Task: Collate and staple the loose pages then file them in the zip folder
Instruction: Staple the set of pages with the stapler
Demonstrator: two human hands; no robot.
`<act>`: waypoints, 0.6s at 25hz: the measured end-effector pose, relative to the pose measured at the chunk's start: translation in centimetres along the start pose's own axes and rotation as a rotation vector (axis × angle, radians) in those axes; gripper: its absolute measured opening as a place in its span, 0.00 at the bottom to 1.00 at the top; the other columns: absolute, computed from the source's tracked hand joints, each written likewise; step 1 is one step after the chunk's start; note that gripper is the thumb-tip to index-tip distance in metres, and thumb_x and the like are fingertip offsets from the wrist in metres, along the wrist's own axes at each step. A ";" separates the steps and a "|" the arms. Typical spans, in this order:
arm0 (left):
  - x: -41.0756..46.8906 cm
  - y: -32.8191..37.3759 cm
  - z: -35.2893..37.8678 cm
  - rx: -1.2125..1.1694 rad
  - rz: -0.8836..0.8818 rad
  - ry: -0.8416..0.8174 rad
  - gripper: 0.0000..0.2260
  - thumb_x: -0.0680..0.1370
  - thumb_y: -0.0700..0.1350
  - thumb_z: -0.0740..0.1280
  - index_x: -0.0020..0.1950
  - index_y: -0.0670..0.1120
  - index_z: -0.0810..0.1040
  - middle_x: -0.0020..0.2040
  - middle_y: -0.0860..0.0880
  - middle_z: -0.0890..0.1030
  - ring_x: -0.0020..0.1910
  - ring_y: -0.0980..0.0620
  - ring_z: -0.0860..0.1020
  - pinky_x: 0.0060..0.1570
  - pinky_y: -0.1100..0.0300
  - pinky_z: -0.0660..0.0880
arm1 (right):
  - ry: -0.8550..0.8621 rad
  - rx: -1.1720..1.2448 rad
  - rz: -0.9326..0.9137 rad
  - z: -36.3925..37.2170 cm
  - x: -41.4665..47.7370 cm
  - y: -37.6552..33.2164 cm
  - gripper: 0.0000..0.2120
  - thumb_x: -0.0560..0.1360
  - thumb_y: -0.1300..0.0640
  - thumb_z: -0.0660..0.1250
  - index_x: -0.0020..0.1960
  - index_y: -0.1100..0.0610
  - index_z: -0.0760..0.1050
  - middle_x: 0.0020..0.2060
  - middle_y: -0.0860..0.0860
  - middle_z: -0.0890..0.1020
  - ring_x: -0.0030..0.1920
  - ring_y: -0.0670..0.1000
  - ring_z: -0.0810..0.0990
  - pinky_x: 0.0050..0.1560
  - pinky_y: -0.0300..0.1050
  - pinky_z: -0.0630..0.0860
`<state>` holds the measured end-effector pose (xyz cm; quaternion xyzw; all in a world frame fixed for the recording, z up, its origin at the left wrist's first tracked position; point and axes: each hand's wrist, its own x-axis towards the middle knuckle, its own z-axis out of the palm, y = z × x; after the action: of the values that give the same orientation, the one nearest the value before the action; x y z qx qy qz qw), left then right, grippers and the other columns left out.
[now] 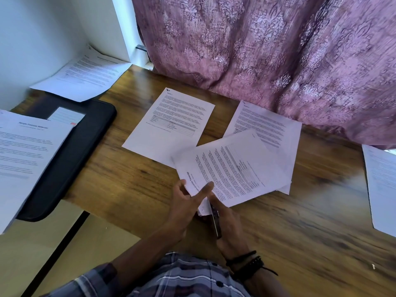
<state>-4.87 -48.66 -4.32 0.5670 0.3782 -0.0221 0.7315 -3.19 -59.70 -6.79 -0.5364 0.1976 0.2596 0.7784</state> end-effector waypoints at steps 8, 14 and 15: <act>0.7 -0.6 0.8 0.020 -0.022 0.031 0.37 0.68 0.44 0.79 0.71 0.46 0.61 0.56 0.51 0.79 0.53 0.56 0.79 0.50 0.56 0.80 | 0.096 -0.025 0.053 0.5 -0.6 -0.2 0.16 0.72 0.55 0.74 0.60 0.55 0.80 0.51 0.53 0.86 0.53 0.55 0.85 0.58 0.59 0.80; 1.1 -0.8 0.6 0.015 -0.023 -0.012 0.27 0.71 0.50 0.76 0.65 0.48 0.68 0.53 0.54 0.81 0.50 0.56 0.80 0.41 0.63 0.80 | 0.027 -0.235 0.075 0.5 -1.7 -1.1 0.17 0.75 0.44 0.69 0.57 0.55 0.80 0.40 0.54 0.87 0.35 0.52 0.84 0.34 0.43 0.80; 1.3 -0.8 0.3 -0.018 -0.057 -0.033 0.25 0.72 0.53 0.74 0.64 0.48 0.70 0.54 0.52 0.82 0.50 0.53 0.82 0.42 0.60 0.81 | -0.011 -0.282 0.089 0.2 -1.8 -1.3 0.20 0.76 0.41 0.66 0.57 0.55 0.80 0.37 0.54 0.85 0.32 0.51 0.81 0.30 0.42 0.76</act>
<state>-4.10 -48.70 -5.74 0.5489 0.3820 -0.0487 0.7419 -3.80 -60.23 -4.75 -0.6297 0.1784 0.3220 0.6841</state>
